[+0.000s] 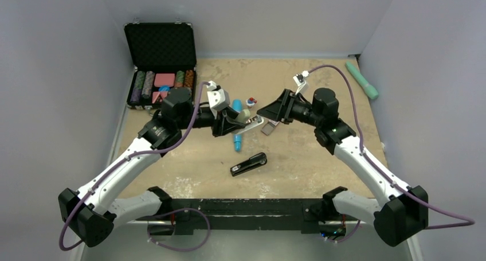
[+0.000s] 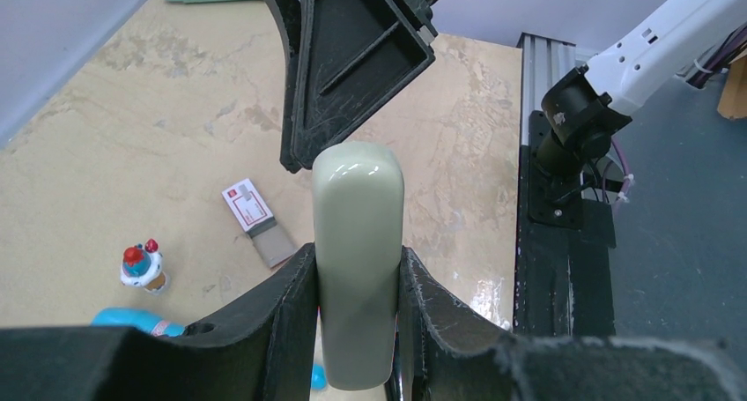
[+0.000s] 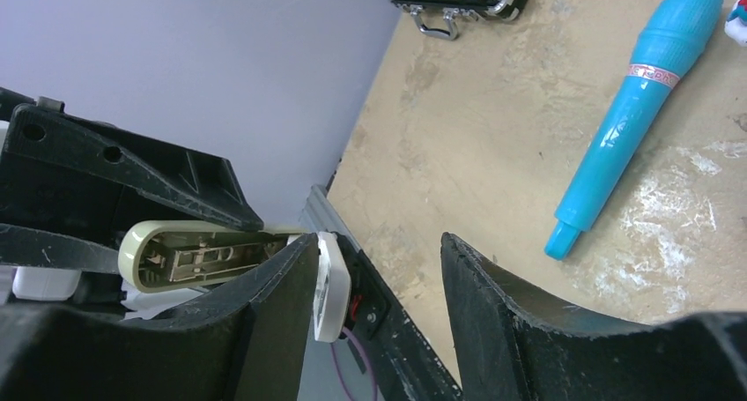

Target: Unload the staples from the stapler

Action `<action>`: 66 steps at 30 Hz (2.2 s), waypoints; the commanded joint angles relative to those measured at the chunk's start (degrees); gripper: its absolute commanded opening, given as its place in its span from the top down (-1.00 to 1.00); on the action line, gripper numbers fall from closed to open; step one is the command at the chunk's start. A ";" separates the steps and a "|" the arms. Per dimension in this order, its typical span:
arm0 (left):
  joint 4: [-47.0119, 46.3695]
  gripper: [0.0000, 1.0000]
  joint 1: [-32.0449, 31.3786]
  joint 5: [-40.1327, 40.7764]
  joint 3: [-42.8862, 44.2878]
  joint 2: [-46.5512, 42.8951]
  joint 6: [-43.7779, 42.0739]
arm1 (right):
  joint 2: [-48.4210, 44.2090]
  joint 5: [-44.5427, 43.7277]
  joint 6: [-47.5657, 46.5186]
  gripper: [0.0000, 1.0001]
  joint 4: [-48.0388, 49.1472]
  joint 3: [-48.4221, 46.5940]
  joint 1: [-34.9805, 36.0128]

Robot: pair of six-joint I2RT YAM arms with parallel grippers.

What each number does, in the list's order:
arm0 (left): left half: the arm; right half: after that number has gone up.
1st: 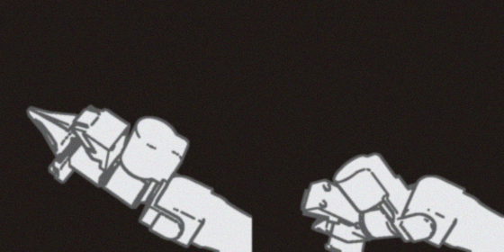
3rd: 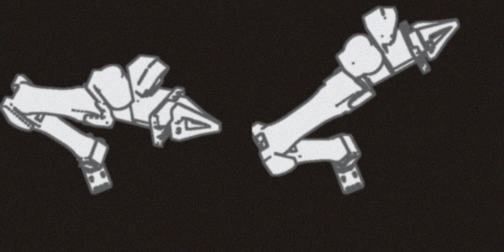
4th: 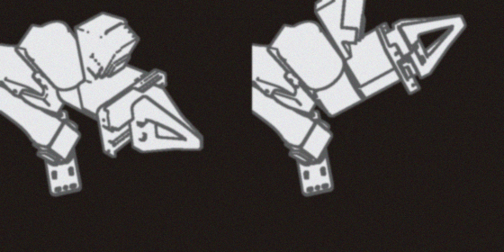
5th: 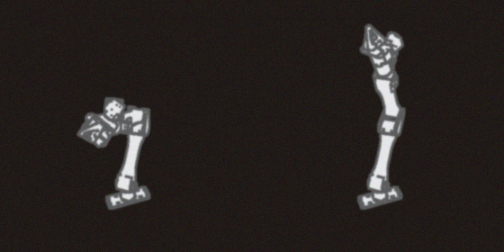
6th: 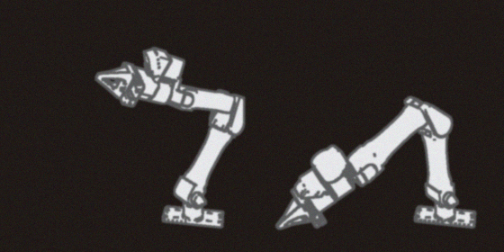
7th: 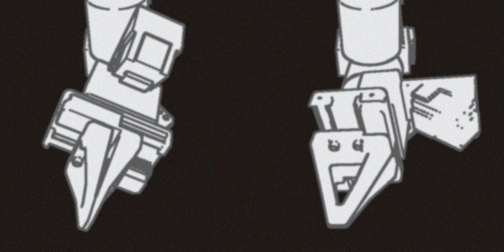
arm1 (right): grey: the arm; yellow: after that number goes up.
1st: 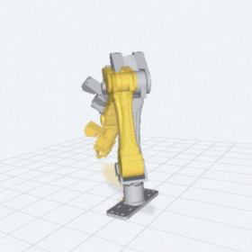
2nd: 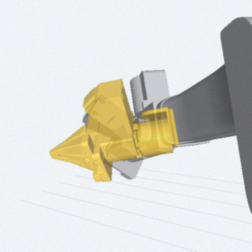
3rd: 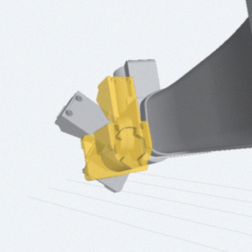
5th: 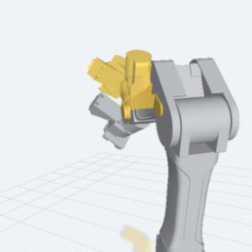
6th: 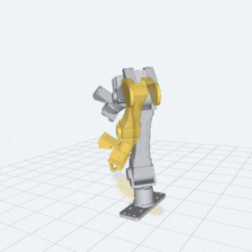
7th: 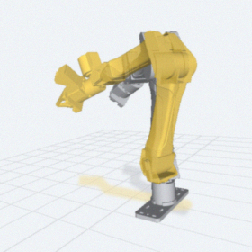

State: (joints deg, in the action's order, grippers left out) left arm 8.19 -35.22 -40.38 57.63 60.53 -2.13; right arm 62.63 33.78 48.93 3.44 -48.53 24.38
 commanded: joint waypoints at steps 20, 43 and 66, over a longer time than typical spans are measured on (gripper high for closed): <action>-2.16 1.00 0.25 1.01 1.61 1.97 -0.42 | -1.72 -1.56 1.14 -0.20 4.23 4.66 3.48; -29.61 1.00 0.25 5.60 3.53 3.58 20.11 | 4.35 1.17 6.22 -0.15 17.48 10.43 6.04; -15.98 1.00 -3.46 12.87 11.90 30.25 14.89 | 16.35 -6.97 2.06 -0.16 14.26 10.82 9.90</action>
State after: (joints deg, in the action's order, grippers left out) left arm -10.94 -36.86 -29.65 64.34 88.95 15.18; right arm 78.39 27.09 53.32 16.93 -37.06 33.47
